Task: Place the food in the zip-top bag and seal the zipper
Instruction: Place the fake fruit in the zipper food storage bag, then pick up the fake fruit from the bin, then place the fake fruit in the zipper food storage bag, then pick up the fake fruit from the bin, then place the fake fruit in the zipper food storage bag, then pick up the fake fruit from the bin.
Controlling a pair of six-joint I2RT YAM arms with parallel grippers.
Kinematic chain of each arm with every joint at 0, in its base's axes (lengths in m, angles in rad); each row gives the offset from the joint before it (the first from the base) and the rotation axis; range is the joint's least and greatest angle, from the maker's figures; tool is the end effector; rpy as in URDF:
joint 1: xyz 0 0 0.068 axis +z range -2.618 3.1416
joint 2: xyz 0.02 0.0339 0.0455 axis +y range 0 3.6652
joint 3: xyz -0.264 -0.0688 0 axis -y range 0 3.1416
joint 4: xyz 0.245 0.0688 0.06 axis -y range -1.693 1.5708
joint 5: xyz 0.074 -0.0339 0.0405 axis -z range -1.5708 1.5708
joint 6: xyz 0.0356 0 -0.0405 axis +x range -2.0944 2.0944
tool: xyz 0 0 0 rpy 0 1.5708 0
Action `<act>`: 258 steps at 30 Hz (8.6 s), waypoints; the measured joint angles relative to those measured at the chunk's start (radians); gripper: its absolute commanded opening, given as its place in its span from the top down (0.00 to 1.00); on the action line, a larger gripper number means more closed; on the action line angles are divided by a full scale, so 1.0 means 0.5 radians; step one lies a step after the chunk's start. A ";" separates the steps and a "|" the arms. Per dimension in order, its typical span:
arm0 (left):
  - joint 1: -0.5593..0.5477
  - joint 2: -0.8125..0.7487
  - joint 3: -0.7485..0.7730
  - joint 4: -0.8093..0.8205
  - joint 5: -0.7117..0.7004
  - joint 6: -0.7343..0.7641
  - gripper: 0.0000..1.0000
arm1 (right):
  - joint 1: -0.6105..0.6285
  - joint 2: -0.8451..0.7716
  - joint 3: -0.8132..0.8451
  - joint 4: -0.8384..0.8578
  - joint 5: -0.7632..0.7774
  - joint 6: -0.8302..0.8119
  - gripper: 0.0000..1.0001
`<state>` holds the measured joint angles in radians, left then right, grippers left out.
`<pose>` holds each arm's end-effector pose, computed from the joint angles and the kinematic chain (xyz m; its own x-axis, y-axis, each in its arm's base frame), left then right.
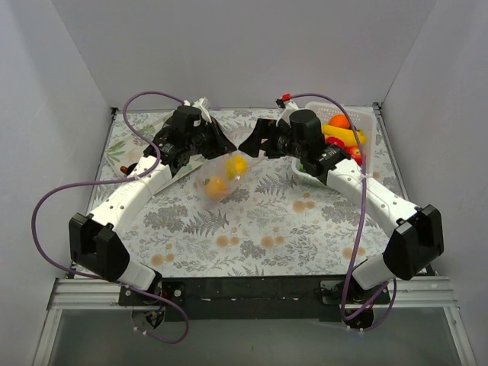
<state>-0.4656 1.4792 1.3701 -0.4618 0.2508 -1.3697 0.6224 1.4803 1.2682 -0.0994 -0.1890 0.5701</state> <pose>0.2973 -0.1593 0.3507 -0.7054 -0.7078 -0.0367 -0.3490 0.3919 -0.8512 0.2821 0.2106 0.3501 -0.5971 0.2240 -0.7703 -0.4700 0.6805 0.5622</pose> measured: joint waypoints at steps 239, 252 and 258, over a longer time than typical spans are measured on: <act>0.146 0.007 -0.008 0.116 0.194 -0.011 1.00 | -0.993 1.115 0.749 -0.545 0.580 -0.310 0.06; 0.146 0.011 -0.008 0.106 0.192 -0.013 1.00 | -0.997 1.185 0.677 -0.423 0.565 -0.245 0.81; 0.146 0.011 -0.008 0.105 0.178 -0.013 1.00 | -0.999 1.066 0.671 -0.481 0.534 -0.262 0.89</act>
<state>-0.3927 1.4845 1.3663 -0.4091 0.3397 -1.3762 0.1226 2.0132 1.6039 -0.3397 0.0780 0.4389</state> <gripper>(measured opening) 0.012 0.637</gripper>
